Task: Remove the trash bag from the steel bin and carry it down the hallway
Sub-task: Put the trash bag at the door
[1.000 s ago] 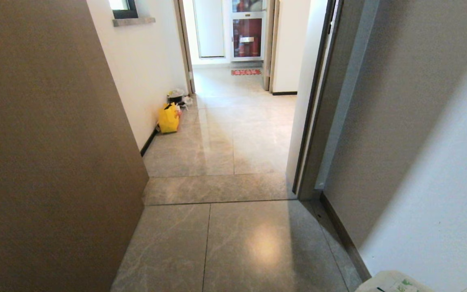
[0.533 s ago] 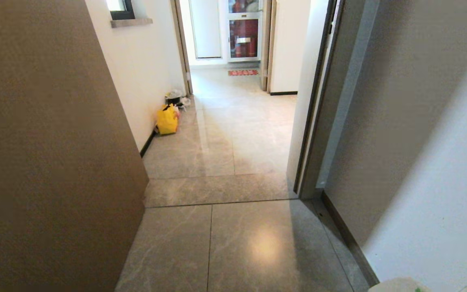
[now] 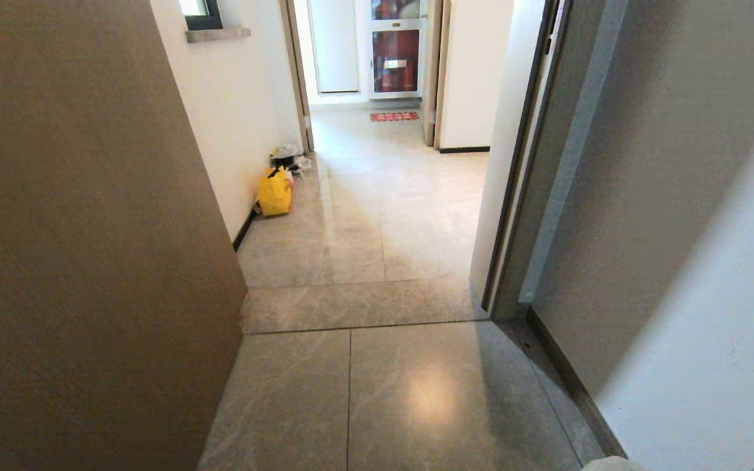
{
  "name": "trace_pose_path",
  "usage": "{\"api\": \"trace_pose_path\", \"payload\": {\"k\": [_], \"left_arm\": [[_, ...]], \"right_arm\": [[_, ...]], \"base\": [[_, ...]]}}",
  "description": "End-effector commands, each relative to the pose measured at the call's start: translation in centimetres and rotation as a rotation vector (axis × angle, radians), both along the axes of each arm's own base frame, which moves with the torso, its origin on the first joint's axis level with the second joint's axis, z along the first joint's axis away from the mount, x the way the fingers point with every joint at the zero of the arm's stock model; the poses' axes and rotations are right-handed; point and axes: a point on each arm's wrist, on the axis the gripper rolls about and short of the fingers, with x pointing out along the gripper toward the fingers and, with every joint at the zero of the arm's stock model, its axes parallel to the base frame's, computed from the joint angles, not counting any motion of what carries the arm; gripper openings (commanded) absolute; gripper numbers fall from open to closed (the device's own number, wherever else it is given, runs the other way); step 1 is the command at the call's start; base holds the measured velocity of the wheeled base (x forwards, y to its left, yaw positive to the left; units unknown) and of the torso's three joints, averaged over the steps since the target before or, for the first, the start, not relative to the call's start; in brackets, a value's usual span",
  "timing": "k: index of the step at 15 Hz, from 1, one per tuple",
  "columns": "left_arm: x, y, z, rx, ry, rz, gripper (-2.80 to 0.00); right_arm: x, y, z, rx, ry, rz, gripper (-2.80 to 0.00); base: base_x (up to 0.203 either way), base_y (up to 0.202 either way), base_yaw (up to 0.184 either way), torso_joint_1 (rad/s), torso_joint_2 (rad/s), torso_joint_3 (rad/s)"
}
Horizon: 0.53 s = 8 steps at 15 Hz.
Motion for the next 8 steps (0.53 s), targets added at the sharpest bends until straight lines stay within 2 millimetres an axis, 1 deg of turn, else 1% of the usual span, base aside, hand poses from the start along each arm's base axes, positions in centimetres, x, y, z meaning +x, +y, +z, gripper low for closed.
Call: {"api": "trace_pose_path", "payload": {"k": [1, 6, 8], "left_arm": [[0.00, 0.00, 0.00, 0.000, 0.000, 0.000, -2.80], [0.00, 0.00, 0.00, -0.003, 0.000, 0.000, -2.80], [0.00, 0.00, 0.00, -0.005, 0.000, 0.000, -2.80]], "right_arm": [[0.01, 0.00, 0.01, -0.001, 0.001, 0.001, -2.80], [0.01, 0.00, 0.01, 0.000, 0.001, 0.001, -2.80], [0.01, 0.00, 0.01, 0.000, 0.001, 0.001, -2.80]], "base": [[0.000, 0.000, 0.000, 0.000, 0.00, 0.000], [0.000, 0.000, 0.000, 0.000, 0.00, 0.000], [0.153, 0.000, 0.000, 0.001, 0.00, 0.002]]}}
